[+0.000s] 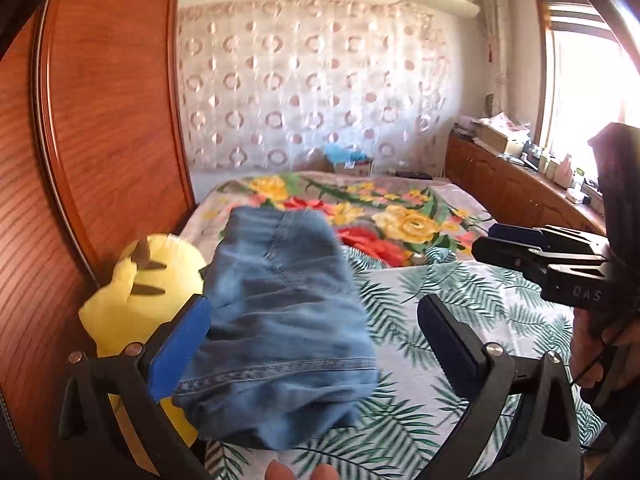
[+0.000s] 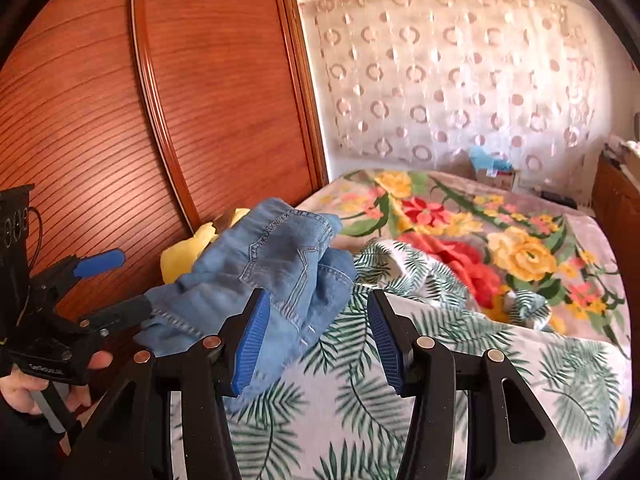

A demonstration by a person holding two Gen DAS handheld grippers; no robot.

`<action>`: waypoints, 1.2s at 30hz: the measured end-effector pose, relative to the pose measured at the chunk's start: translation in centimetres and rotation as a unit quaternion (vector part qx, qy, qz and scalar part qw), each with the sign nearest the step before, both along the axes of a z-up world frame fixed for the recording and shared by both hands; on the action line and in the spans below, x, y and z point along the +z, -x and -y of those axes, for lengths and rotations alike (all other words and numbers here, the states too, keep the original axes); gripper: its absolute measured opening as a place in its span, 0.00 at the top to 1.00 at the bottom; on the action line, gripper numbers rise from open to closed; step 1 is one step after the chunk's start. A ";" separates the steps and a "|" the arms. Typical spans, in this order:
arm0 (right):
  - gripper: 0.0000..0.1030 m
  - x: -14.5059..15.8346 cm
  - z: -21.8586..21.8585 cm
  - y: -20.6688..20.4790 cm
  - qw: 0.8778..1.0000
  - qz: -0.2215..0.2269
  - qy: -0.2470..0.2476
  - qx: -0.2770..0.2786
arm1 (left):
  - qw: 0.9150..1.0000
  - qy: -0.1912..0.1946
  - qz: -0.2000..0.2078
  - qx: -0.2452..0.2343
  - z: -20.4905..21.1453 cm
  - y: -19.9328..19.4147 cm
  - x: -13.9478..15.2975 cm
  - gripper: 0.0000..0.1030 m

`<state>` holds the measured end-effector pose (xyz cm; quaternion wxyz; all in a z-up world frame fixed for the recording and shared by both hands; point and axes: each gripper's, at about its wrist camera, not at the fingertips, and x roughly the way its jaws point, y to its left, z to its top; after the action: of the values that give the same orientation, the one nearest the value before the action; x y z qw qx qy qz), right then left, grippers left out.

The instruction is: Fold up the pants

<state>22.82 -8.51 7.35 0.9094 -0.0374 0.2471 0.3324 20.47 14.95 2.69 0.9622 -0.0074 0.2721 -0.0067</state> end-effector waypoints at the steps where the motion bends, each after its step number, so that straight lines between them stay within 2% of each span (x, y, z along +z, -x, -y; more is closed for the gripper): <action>1: 0.49 0.3 0.6 0.9 1.000 0.005 0.000 -0.003 | 1.000 -0.002 0.005 -0.003 0.7 0.5 0.4 0.00; 11: 0.48 2.5 7.0 9.8 0.998 0.044 -0.012 -0.040 | 0.999 -0.018 0.045 -0.018 5.3 4.7 3.2 0.00; 14: 0.41 2.7 8.1 11.8 0.997 0.054 -0.008 -0.055 | 0.998 -0.017 0.051 -0.021 6.5 5.8 3.7 0.00; 19: 0.38 2.7 8.5 13.9 0.995 0.060 -0.004 -0.083 | 0.997 -0.003 0.058 -0.042 8.6 7.7 3.8 0.00; 28: 0.38 3.1 10.8 18.6 0.987 0.073 -0.023 -0.143 | 0.996 -0.009 0.066 -0.054 12.0 10.1 4.6 0.00; 36: 0.38 3.6 10.7 21.5 0.977 0.097 -0.009 -0.188 | 0.995 -0.007 0.086 -0.057 13.9 12.6 6.1 0.00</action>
<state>1.31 -19.22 10.99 0.9757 -0.0139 0.1568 0.1526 7.86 1.01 8.77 0.9801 0.0150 0.1883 -0.0601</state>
